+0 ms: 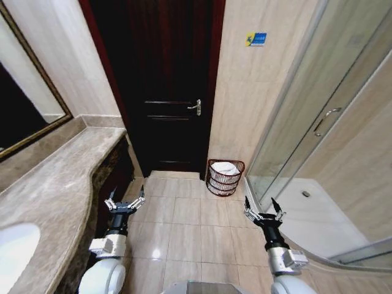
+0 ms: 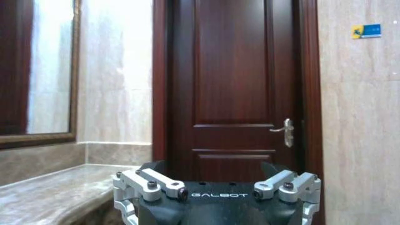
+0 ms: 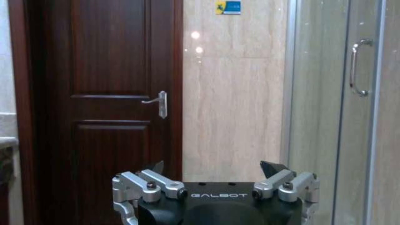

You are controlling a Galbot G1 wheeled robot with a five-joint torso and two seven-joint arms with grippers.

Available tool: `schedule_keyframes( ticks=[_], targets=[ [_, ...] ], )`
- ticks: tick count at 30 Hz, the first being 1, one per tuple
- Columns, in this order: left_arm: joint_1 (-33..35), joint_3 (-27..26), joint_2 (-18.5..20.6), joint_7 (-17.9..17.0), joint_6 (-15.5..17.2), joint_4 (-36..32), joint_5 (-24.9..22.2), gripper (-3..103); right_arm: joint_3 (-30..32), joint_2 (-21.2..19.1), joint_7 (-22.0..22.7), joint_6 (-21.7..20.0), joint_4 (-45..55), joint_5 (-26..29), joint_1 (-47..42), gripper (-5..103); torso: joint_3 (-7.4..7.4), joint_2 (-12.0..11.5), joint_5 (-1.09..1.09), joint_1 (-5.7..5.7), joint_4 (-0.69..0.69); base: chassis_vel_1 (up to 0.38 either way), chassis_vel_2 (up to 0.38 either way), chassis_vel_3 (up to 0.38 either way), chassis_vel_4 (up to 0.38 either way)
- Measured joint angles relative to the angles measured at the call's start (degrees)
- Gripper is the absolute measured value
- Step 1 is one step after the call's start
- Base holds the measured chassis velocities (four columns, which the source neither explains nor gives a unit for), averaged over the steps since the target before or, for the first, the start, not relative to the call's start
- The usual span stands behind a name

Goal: Discard the used towel into the hamper.

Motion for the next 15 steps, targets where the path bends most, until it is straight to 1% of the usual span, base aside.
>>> schedule_keyframes(
  ticks=[8,15],
  targets=[
    [-0.32,0.21,0.06,-0.56,-1.08,-0.14,0.13,100,-0.68,0.11,0.37,0.42,0.03,-0.01,-0.10,100,0.00,0.00,0.01,0.00,-0.02,0.076,-0.072,-0.072,0.095],
    [-0.41,0.35,-0.59,-0.67,-0.98,-0.14,0.49,100,-0.89,-0.68,0.56,0.66,-0.18,0.09,-0.13,100,0.00,0.00,0.01,0.00,-0.01,0.073,-0.063,-0.068,0.064]
  ],
)
